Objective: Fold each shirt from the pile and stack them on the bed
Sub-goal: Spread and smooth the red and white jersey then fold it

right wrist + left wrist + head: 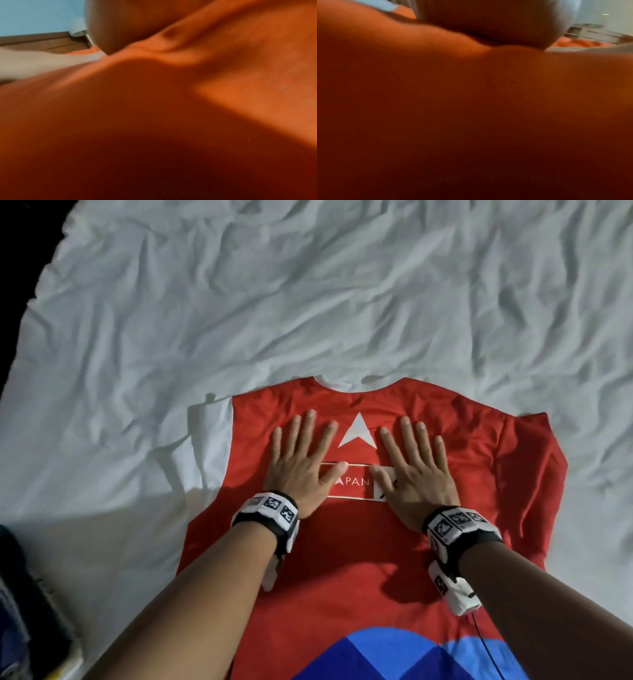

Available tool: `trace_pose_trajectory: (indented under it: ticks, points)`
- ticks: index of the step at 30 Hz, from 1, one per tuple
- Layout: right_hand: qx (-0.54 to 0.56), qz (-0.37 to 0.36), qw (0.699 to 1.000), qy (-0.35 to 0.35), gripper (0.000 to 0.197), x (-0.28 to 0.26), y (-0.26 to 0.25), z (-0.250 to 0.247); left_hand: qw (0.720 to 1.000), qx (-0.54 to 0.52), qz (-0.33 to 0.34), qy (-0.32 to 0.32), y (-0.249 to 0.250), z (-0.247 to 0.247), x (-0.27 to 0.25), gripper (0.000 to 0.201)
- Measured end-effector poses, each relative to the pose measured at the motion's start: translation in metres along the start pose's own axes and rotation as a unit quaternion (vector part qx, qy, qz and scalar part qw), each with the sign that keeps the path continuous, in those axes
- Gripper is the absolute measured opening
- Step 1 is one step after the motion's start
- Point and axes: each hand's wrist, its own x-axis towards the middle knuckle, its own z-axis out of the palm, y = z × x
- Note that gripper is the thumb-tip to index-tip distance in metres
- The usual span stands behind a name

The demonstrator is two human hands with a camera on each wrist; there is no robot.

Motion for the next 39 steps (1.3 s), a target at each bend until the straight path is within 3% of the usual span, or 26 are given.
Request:
trace_pose_trajectory:
  ticks: [3,6,8,10,12,15,21,24,26,27,30,32,37,39]
  points:
    - [0.041,0.086,0.995,0.006,0.071,0.008,0.018,-0.008,0.993,-0.024,-0.118,-0.008,-0.016,-0.002,0.005,0.078]
    - [0.126,0.153,0.98,-0.032,0.072,0.011,0.026,-0.03,0.987,-0.032,-0.159,-0.001,-0.005,-0.01,0.008,0.083]
    - [0.154,0.145,0.977,-0.005,0.066,0.002,0.034,-0.05,0.993,-0.041,-0.107,0.039,0.021,-0.015,0.006,0.083]
    - [0.135,0.152,0.972,0.121,0.051,-0.014,0.053,-0.067,0.996,-0.05,-0.017,0.074,0.06,-0.015,0.001,0.08]
    - [0.132,0.211,0.945,0.21,0.044,-0.028,0.083,-0.074,0.994,-0.066,0.061,0.07,0.108,-0.01,-0.006,0.077]
    - [0.202,0.321,0.904,0.197,0.049,-0.043,0.13,-0.072,0.988,-0.084,0.119,0.039,0.171,0.003,-0.013,0.074]
    - [0.406,0.345,0.843,0.074,0.058,-0.041,0.169,-0.064,0.992,-0.08,0.091,0.045,0.199,0.026,-0.011,0.071]
    - [0.488,0.348,0.799,0.051,0.044,-0.038,0.171,-0.067,0.993,-0.067,0.092,0.037,0.198,0.029,-0.01,0.07]
    - [0.488,0.357,0.794,0.068,0.026,-0.041,0.176,-0.069,0.994,-0.063,0.085,0.031,0.199,0.03,-0.009,0.07]
    - [0.497,0.362,0.785,0.077,0.026,-0.044,0.179,-0.07,0.994,-0.062,0.084,0.031,0.199,0.031,-0.009,0.07]
    - [0.53,0.374,0.753,0.109,0.055,-0.063,0.186,-0.075,0.995,-0.055,0.081,0.029,0.2,0.034,-0.009,0.07]
    - [0.532,0.38,0.741,0.151,0.064,-0.078,0.187,-0.077,0.995,-0.049,0.075,0.034,0.2,0.036,-0.009,0.07]
    - [0.579,0.456,0.618,0.273,0.04,-0.103,0.192,-0.067,0.997,-0.033,0.066,0.026,0.202,0.038,-0.008,0.072]
    - [0.551,0.489,0.614,0.284,0.04,-0.111,0.191,-0.064,0.997,-0.016,0.065,0.027,0.202,0.039,-0.008,0.072]
